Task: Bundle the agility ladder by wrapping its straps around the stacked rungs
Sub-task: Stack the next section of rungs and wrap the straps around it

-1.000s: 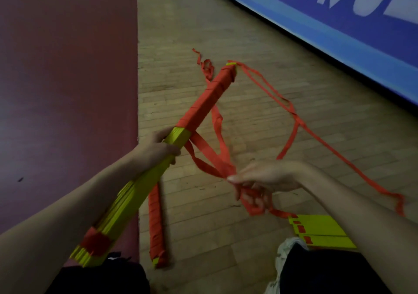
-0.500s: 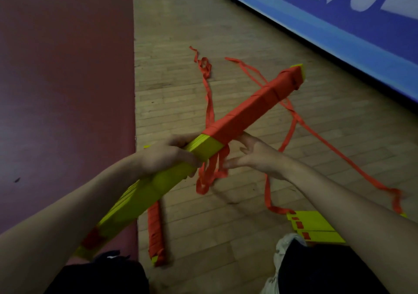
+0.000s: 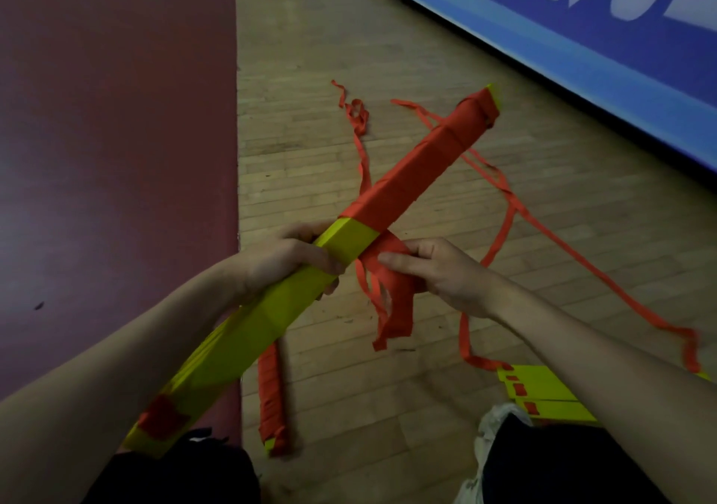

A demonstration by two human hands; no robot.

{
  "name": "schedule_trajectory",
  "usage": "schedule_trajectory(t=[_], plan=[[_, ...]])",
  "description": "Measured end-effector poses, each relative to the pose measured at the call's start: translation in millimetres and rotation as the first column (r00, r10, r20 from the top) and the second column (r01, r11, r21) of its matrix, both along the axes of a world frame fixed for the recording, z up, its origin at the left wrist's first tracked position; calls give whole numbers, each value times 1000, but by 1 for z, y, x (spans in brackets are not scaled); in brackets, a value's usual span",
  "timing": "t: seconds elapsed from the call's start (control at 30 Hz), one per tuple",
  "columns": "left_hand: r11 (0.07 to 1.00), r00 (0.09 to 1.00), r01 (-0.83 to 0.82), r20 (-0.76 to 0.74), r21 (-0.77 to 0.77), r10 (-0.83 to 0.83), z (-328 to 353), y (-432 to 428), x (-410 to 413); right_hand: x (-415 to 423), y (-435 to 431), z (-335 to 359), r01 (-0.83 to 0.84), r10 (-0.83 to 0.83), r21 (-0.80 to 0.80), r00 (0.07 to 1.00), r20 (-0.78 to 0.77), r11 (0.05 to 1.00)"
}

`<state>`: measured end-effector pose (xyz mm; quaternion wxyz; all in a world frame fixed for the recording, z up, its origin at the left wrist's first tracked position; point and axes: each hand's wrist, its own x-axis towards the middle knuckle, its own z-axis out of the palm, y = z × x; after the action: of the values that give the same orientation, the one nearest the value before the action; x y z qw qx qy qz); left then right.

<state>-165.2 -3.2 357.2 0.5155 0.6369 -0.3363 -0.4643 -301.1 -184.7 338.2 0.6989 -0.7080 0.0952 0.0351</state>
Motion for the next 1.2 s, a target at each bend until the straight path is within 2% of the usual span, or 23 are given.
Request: schedule_trajectory(t=[0.13, 0.27, 0.4, 0.47, 0.53, 0.63, 0.7, 0.73, 0.83, 0.87, 0.9, 0.93, 0.97, 1.0, 1.03, 1.1, 1.13, 1.2], plan=[[1000, 1000, 1, -6, -3, -1, 0, 1, 1, 0, 9, 1, -24, 27, 94, 999, -29, 995], [1000, 1000, -13, 6, -10, 13, 1, 1, 1, 1, 10, 0, 21, -15, 76, 997, -81, 997], [996, 991, -81, 109, 30, 77, -3, -3, 0, 1, 10, 6, 95, -99, -116, 995, -31, 989], [987, 979, -145, 151, 69, 133, -4, -6, -6, 2, 11, 9, 126, -130, -271, 991, 2, 954], [974, 949, -205, 266, 101, 172, -7, -11, -12, 4, 15, 10, 142, -146, -374, 989, 18, 916], [964, 832, -238, 537, 118, 140, -10, -17, -17, 8, 25, 13, 255, -263, -374, 964, 31, 892], [965, 749, -253, 646, 75, 146, -11, -20, -23, 14, 30, 15, 338, -344, -356, 938, 49, 871], [964, 690, -256, 712, 74, 129, -11, -22, -27, 16, 32, 16, 378, -382, -342, 922, 57, 861], [928, 411, -309, 909, 208, -67, -11, -27, -40, 19, 34, 16, 452, -457, -265, 888, 46, 852], [925, 359, -317, 929, 211, -89, -12, -27, -42, 18, 33, 14, 457, -462, -232, 886, 33, 859], [931, 347, -303, 934, 202, -90, -13, -27, -41, 17, 32, 12, 459, -463, -191, 886, 24, 868], [942, 355, -268, 930, 202, -98, -13, -26, -39, 16, 31, 10, 457, -460, -154, 888, 16, 876], [951, 406, -226, 908, 212, -106, -12, -24, -36, 15, 31, 8, 451, -454, -126, 891, 8, 883], [956, 509, -189, 855, 225, -100, -12, -21, -32, 14, 29, 6, 442, -444, -110, 896, 4, 890], [958, 649, -163, 757, 237, -77, -11, -18, -28, 12, 28, 6, 429, -431, -103, 902, 4, 897], [963, 890, -110, 457, 247, -16, -7, -11, -20, 9, 23, 7, 391, -392, -112, 920, 20, 913], [964, 961, -59, 276, 260, -15, -6, -7, -16, 8, 21, 8, 370, -369, -113, 929, 37, 922], [958, 996, 87, -59, 274, -73, -7, 2, -9, 6, 16, 13, 335, -329, -83, 941, 76, 939]])
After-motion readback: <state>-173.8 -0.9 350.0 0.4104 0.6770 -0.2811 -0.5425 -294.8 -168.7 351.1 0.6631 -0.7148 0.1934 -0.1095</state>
